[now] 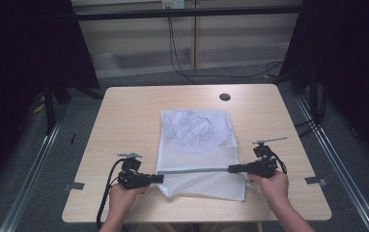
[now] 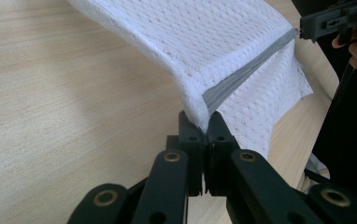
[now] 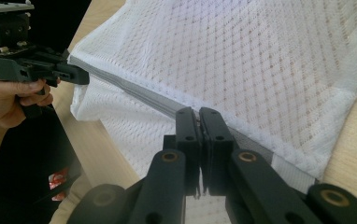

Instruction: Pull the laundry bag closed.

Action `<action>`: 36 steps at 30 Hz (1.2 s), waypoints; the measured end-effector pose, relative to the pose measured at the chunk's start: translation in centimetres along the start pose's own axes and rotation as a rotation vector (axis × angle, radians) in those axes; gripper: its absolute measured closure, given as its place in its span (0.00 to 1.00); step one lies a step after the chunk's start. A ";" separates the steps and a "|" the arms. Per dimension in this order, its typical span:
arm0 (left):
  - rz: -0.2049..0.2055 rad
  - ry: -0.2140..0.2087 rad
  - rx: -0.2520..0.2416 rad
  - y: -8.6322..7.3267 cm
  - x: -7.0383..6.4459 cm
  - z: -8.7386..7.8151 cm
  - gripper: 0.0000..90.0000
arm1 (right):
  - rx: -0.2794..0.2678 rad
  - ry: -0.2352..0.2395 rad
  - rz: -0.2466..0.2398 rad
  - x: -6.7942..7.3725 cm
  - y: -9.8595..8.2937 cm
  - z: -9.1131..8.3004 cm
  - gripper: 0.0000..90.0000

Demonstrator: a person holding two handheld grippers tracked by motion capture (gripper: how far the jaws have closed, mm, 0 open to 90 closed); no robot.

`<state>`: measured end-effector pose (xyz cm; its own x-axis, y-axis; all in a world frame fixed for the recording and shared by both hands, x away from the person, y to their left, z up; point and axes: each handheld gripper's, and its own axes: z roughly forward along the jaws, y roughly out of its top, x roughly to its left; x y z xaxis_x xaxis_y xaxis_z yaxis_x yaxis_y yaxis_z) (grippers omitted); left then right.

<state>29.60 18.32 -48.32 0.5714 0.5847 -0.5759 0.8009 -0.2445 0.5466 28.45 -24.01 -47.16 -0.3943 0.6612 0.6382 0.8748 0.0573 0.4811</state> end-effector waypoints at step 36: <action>-0.005 0.009 0.000 -0.2 0.1 -0.1 0.98 | 0.004 0.003 0.017 -0.6 -0.2 -0.6 0.97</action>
<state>29.52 18.51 -48.42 0.5660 0.5927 -0.5730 0.8037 -0.2417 0.5438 28.36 -24.81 -47.26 -0.3801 0.6596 0.6484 0.8825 0.0486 0.4678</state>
